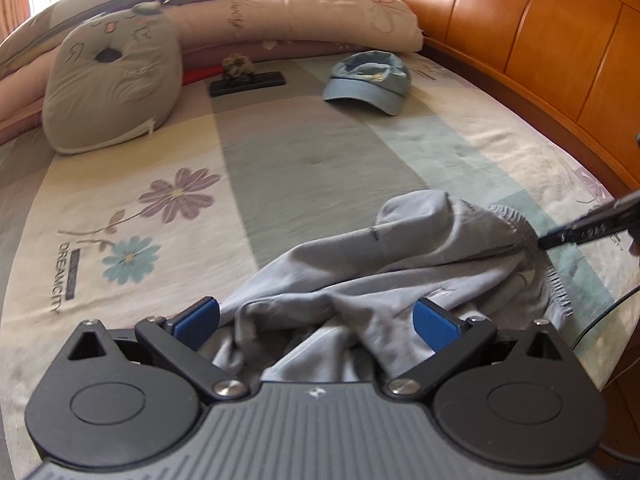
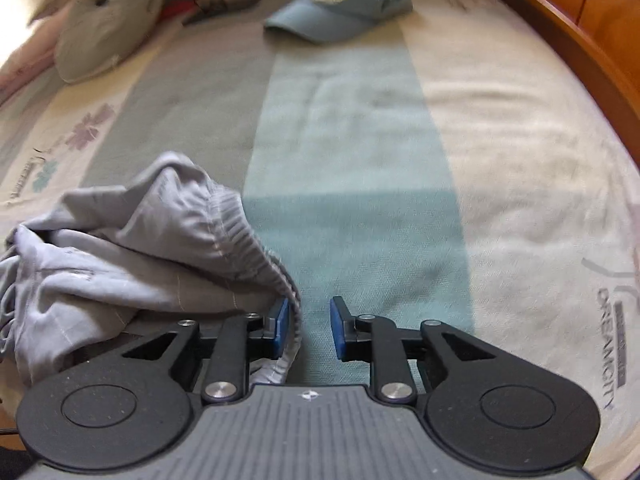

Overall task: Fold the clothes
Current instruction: 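Lift the waistband with the right gripper and pull it across the bed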

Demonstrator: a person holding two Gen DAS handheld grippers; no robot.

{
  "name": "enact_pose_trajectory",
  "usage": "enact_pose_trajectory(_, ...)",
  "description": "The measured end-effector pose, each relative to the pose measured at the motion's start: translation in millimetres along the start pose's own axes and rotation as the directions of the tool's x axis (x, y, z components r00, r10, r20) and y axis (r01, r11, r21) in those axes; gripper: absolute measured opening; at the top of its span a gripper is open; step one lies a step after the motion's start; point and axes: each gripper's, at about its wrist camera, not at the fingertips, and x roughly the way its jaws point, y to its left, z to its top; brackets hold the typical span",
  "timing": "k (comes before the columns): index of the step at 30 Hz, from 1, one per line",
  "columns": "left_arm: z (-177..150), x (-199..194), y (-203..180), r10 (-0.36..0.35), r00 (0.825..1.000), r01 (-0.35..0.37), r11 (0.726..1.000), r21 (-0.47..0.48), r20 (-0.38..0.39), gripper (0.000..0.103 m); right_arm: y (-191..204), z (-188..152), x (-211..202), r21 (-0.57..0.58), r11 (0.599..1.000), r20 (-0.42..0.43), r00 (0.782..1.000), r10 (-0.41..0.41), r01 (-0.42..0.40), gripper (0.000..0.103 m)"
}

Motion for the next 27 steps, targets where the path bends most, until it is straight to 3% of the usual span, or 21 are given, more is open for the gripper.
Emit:
enact_pose_trajectory(3, 0, 3, -6, -0.005, 1.000, 0.005, 1.000, 0.008, -0.007, 0.102, -8, 14, -16, 0.020, 0.997, 0.079, 0.994, 0.071, -0.073, 0.043)
enact_pose_trajectory(5, -1, 5, -8, 0.002, 1.000, -0.002, 1.000, 0.005, -0.018, 0.102, -10, 30, -13, 0.020, 0.996, 0.113, 0.990, 0.086, -0.089, 0.044)
enact_pose_trajectory(11, -8, 3, -10, 0.034, 0.998, -0.034, 0.999, -0.002, -0.049, 0.102, 6, 67, 51, -0.031, 0.989, 0.102, 0.983, 0.150, -0.148, 0.044)
enact_pose_trajectory(15, -13, 0, -4, 0.064, 0.996, -0.065, 0.998, -0.016, -0.063, 0.102, 28, 51, 79, -0.091, 0.988, 0.048, 0.990, 0.131, -0.126, 0.049)
enact_pose_trajectory(17, -14, 1, 0, 0.072, 0.995, -0.075, 0.997, -0.031, -0.073, 0.102, 40, 39, 77, -0.135, 0.987, 0.068, 0.993, 0.101, -0.091, 0.059)
enact_pose_trajectory(20, -14, 5, 2, 0.072, 0.994, -0.076, 0.996, -0.046, -0.079, 0.102, 60, 21, 73, -0.210, 0.977, 0.084, 0.995, 0.053, -0.034, 0.062)
enact_pose_trajectory(22, -14, 7, 1, 0.067, 0.995, -0.071, 0.996, -0.047, -0.080, 0.102, 73, 11, 71, -0.284, 0.959, 0.099, 0.994, 0.035, -0.006, 0.058)
enact_pose_trajectory(24, -13, 8, -2, 0.062, 0.995, -0.065, 0.997, -0.035, -0.075, 0.102, 83, 6, 67, -0.351, 0.936, 0.106, 0.993, 0.048, -0.008, 0.026)
enact_pose_trajectory(27, -12, 7, -8, 0.067, 0.996, -0.069, 0.998, -0.016, -0.065, 0.102, 80, 12, 64, -0.368, 0.928, 0.079, 0.993, 0.088, -0.053, 0.025)
